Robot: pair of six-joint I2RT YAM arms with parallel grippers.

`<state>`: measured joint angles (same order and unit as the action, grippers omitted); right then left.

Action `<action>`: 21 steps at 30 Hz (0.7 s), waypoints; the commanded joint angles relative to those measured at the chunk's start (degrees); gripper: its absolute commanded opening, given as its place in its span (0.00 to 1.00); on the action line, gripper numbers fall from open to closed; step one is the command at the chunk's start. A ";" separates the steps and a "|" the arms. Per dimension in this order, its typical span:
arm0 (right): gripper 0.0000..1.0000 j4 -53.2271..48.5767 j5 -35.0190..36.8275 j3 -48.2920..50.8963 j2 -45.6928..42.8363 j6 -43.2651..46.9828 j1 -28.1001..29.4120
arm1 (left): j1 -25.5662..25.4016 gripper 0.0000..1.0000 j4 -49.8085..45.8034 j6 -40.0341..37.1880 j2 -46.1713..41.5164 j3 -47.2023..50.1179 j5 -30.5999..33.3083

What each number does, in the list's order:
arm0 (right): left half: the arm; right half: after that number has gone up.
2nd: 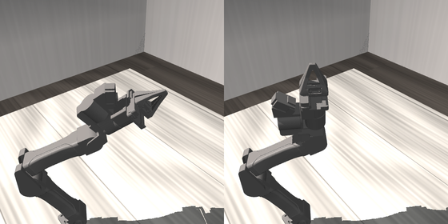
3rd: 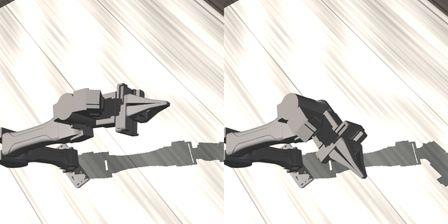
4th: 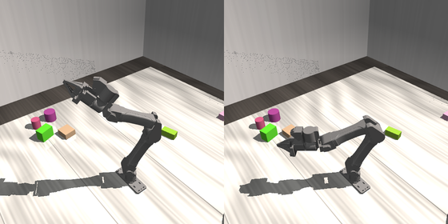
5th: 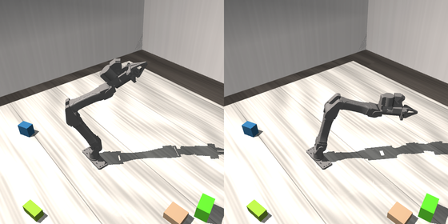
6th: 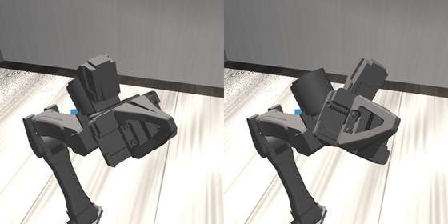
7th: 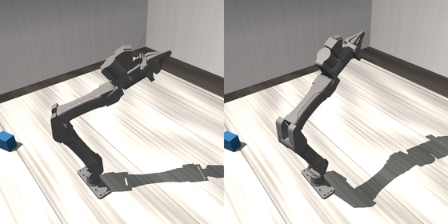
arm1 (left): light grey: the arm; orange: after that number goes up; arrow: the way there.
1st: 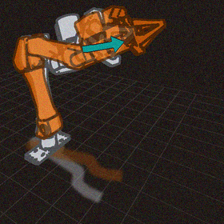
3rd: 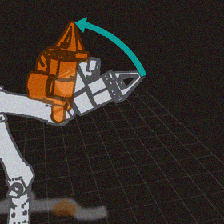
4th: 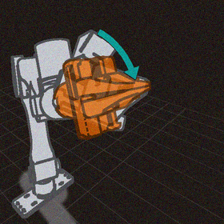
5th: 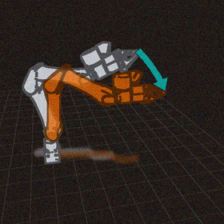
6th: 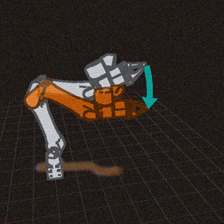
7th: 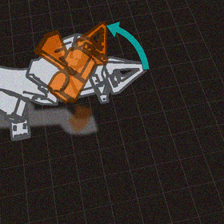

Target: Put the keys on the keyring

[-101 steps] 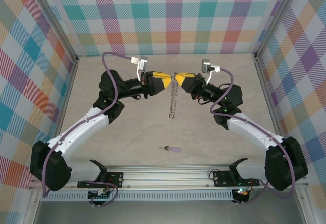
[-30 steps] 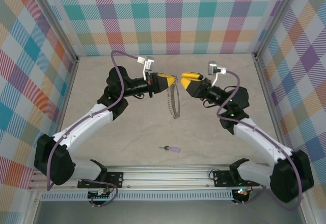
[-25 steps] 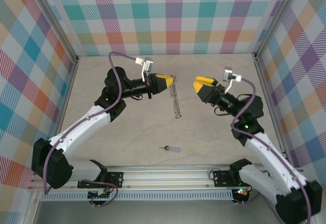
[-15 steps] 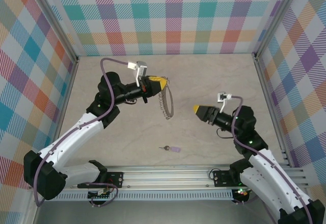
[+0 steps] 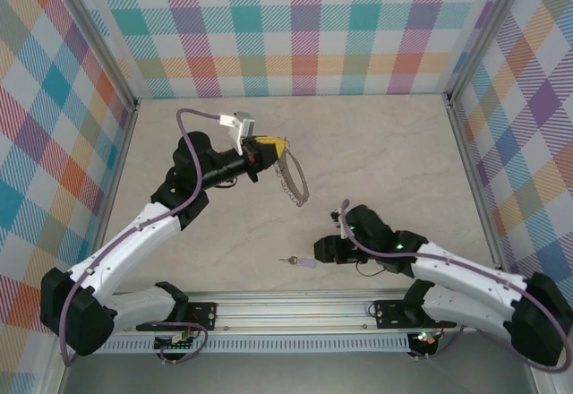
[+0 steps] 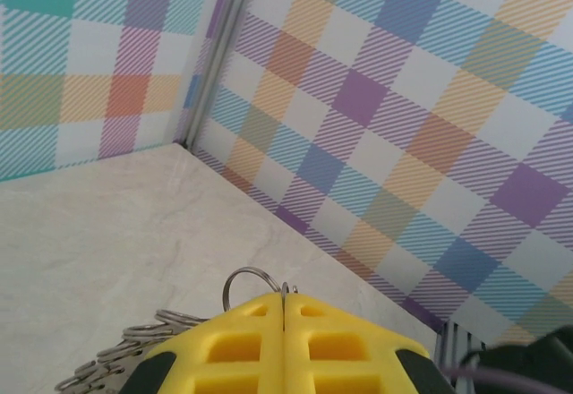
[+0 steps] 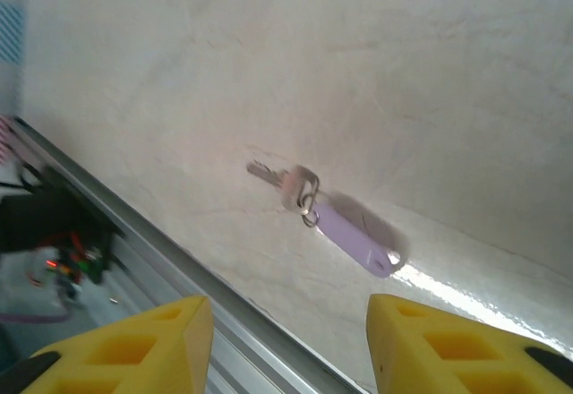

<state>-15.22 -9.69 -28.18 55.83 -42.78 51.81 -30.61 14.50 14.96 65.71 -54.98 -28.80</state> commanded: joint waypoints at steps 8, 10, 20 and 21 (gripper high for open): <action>0.43 -1.98 8.38 -8.69 15.79 4.72 9.19 | 4.83 0.00 4.67 2.88 -3.06 2.48 0.12; 0.42 -1.45 8.20 -9.81 18.30 5.42 9.75 | 5.43 0.00 5.27 3.34 -3.30 2.89 -0.18; 0.43 2.00 6.89 -14.40 29.69 6.65 10.69 | 6.62 0.00 7.31 5.12 -3.75 4.17 -0.65; 0.42 2.21 6.88 -14.74 30.58 6.77 10.73 | 6.75 0.00 7.47 5.30 -3.75 4.15 -0.78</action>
<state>-14.66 -2.55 -40.75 84.12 -37.50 62.11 -24.86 17.06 18.87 63.88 -51.07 -28.62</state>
